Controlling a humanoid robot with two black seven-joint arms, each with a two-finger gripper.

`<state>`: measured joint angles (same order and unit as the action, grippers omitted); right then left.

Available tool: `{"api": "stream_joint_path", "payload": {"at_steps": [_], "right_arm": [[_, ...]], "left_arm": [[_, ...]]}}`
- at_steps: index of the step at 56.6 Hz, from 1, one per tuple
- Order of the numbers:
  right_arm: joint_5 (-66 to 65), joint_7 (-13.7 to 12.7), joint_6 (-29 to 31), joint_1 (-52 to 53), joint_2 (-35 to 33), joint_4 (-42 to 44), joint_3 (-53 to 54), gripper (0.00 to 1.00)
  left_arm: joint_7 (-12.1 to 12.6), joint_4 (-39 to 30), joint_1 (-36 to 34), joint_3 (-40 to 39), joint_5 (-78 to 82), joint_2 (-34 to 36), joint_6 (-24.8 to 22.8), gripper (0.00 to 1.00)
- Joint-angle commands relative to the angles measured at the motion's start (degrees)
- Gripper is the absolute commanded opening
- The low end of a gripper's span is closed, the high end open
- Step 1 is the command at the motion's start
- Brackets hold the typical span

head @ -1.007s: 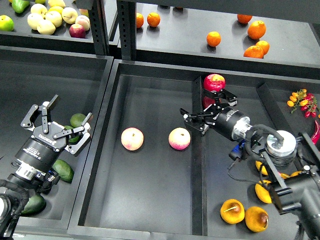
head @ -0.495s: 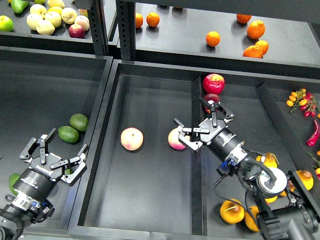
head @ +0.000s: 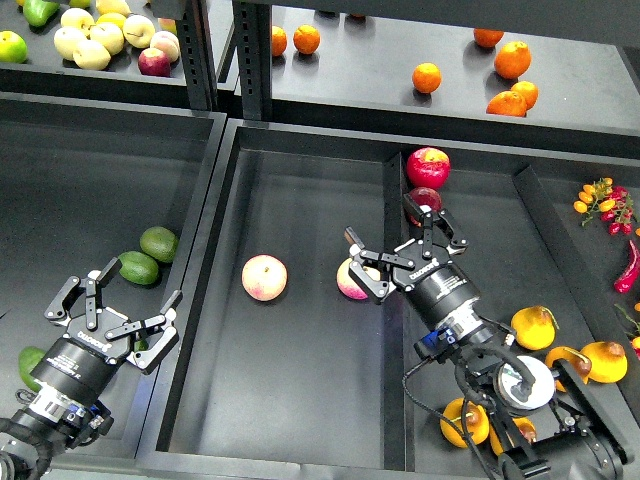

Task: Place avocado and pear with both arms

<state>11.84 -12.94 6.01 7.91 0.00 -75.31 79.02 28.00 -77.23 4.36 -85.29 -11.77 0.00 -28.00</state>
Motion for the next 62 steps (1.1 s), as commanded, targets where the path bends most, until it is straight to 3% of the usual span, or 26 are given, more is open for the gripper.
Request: {"api": "stream_joint_path", "payload": {"at_steps": [1, 5, 19, 34, 38, 44, 48, 53, 62], "right_arm": [[-0.32, 3.53, 0.31, 0.00, 0.00, 0.08, 1.58, 1.00], [-0.24, 5.03, 1.80, -0.09, 0.00, 0.34, 0.96, 1.00], [0.29, 5.12, 4.00, -1.05, 0.00, 0.43, -4.92, 1.00], [2.14, 5.55, 3.74, -4.39, 0.00, 1.31, -7.65, 1.00], [2.14, 5.29, 1.99, -4.74, 0.00, 1.13, -6.51, 1.00], [2.57, 5.12, -7.32, -4.48, 0.00, -0.18, -2.38, 1.00], [2.66, 5.03, -9.79, -3.95, 0.00, -0.27, -0.45, 1.00], [2.84, 5.03, -8.65, -3.95, 0.00, -0.45, 0.26, 1.00], [2.75, 5.20, 2.94, -3.95, 0.00, -0.45, -3.78, 1.00]], "left_arm": [[0.00, 2.08, -2.69, -0.31, 0.17, 0.00, 0.00, 0.99], [0.00, 4.72, -3.39, 1.27, 0.26, 0.00, 0.00, 0.99], [-0.58, 5.25, -3.83, 6.71, 1.58, 0.00, 0.00, 0.99], [-0.58, 4.20, -4.71, 6.81, 1.75, 0.00, 0.00, 0.99], [-0.58, 4.02, -4.71, 6.81, 1.84, 0.00, 0.00, 0.99], [-0.49, 3.84, -4.71, 6.81, 2.37, 0.00, 0.00, 0.99], [-0.49, 3.84, -4.71, 6.81, 2.98, 0.00, 0.00, 0.99], [-0.49, 3.76, -4.71, 6.81, 3.34, 0.00, 0.00, 0.99], [-0.49, 3.32, -4.71, 6.89, 3.86, 0.00, 0.00, 0.99]]}}
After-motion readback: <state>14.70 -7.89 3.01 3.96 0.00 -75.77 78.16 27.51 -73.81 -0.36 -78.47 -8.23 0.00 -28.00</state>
